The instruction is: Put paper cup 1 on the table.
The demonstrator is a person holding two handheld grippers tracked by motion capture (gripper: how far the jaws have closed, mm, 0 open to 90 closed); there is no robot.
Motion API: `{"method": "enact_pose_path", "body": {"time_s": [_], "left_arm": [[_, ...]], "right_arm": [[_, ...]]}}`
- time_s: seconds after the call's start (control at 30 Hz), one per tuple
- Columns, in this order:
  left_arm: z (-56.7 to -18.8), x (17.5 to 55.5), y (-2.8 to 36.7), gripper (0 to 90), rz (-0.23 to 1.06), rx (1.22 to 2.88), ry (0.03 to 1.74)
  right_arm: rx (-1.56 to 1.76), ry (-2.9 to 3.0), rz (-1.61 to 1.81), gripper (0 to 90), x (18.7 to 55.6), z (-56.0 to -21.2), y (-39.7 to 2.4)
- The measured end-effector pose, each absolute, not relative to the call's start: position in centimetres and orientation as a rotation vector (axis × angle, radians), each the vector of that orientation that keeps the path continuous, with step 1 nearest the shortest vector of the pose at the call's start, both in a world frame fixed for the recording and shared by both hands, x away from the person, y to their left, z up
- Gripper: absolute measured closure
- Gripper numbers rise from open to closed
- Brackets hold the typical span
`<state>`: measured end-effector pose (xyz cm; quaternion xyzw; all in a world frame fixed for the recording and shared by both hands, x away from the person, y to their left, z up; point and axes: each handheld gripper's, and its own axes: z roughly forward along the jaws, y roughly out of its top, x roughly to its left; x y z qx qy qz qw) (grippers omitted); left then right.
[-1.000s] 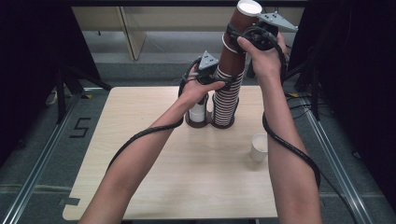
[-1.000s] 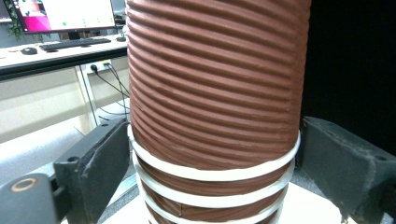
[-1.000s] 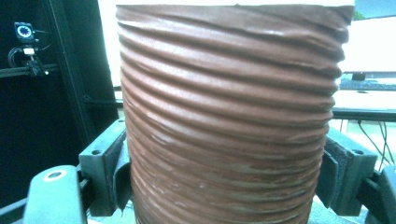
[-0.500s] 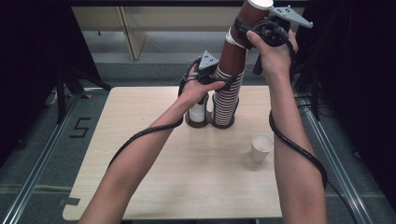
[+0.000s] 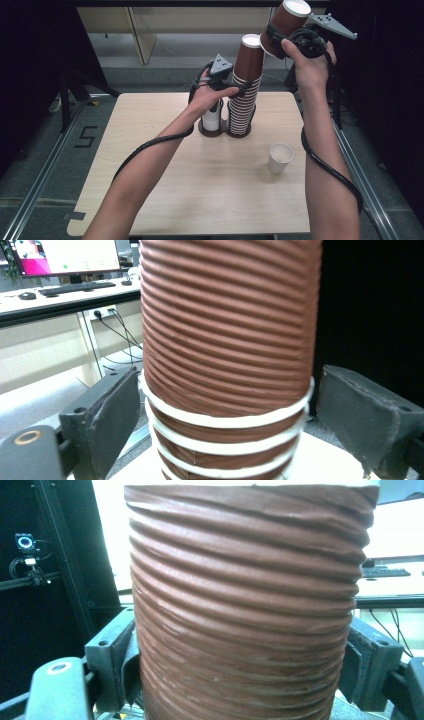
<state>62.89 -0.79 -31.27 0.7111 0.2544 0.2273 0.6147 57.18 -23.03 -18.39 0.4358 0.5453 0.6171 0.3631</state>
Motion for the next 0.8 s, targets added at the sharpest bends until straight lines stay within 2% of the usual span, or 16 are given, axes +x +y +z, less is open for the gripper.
{"method": "enact_pose_path", "body": {"time_s": [0.4,0.8], "left_arm": [[-30.3,58.2,3.4,7.9,0.501,1.695,0.584],[-31.4,54.6,7.4,7.9,0.523,1.725,0.569]], "right_arm": [[1.171,1.453,1.475,19.9,54.9,-22.5,-25.5],[1.139,1.564,1.382,19.9,53.4,-28.3,-23.8]]}}
